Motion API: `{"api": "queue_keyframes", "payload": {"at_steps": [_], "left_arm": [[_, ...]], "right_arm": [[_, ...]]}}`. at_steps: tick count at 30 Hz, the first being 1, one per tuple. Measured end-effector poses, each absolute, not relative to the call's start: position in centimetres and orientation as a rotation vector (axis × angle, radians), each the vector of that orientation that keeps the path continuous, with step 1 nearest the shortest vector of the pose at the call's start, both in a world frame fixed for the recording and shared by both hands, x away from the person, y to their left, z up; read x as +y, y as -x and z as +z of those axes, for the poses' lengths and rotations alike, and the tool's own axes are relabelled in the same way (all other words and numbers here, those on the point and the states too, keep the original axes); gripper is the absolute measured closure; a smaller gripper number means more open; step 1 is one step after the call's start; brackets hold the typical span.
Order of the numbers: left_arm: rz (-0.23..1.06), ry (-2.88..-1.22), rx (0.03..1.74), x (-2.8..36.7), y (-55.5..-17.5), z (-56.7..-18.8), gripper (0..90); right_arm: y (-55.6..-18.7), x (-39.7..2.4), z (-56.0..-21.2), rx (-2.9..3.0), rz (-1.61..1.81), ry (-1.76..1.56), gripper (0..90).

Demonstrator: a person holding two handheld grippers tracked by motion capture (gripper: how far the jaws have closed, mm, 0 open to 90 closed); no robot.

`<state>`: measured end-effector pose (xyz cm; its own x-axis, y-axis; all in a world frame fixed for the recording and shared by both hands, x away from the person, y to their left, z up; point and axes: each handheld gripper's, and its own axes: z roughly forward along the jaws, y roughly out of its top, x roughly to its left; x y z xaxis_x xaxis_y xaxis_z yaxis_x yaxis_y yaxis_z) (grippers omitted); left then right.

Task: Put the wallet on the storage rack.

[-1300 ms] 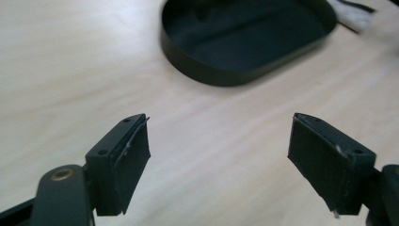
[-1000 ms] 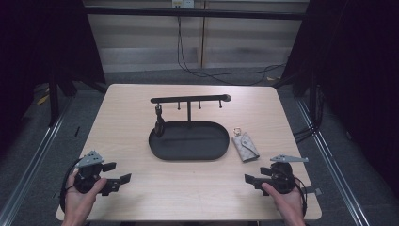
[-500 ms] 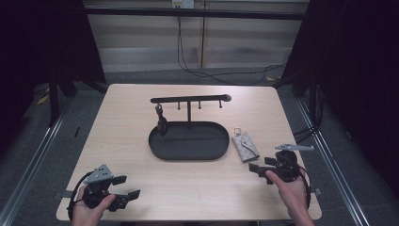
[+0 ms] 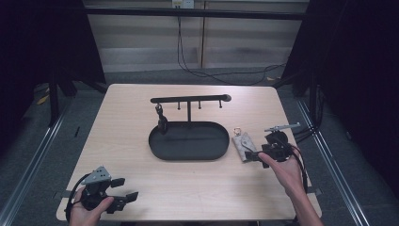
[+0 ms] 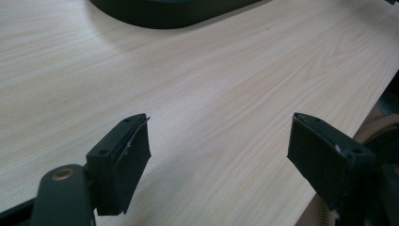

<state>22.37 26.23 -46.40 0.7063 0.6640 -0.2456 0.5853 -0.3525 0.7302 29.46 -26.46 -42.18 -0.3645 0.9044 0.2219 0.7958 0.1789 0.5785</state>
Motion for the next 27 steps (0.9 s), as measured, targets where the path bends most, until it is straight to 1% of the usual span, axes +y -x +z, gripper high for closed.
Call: {"api": "queue_keyframes", "payload": {"at_steps": [3, 5, 9, 18, 23, 27], "left_arm": [[0.142, -2.046, 0.963, 26.3, -22.6, -46.3, 21.2], [0.126, -2.031, 0.967, 26.6, -22.7, -46.3, 21.2], [0.141, -2.017, 0.97, 26.9, -22.8, -46.1, 21.2], [0.147, -2.008, 0.971, 27.1, -22.9, -46.0, 21.8], [0.139, -2.013, 0.969, 27.1, -23.0, -46.1, 22.2], [0.137, -2.019, 0.96, 27.0, -22.9, -46.0, 22.2]], "right_arm": [[-30.3, -26.2, -42.1, 2.283, 0.927, -1.662, 16.9], [-30.8, -26.0, -42.1, 2.29, 0.917, -1.667, 16.9], [-31.7, -25.6, -42.1, 2.329, 0.901, -1.681, 21.0], [-34.1, -25.5, -42.5, 2.419, 0.706, -1.7, 24.0], [-35.2, -25.6, -42.9, 2.429, 0.591, -1.731, 23.4], [-36.2, -25.3, -43.3, 2.471, 0.511, -1.723, 21.3]]}}
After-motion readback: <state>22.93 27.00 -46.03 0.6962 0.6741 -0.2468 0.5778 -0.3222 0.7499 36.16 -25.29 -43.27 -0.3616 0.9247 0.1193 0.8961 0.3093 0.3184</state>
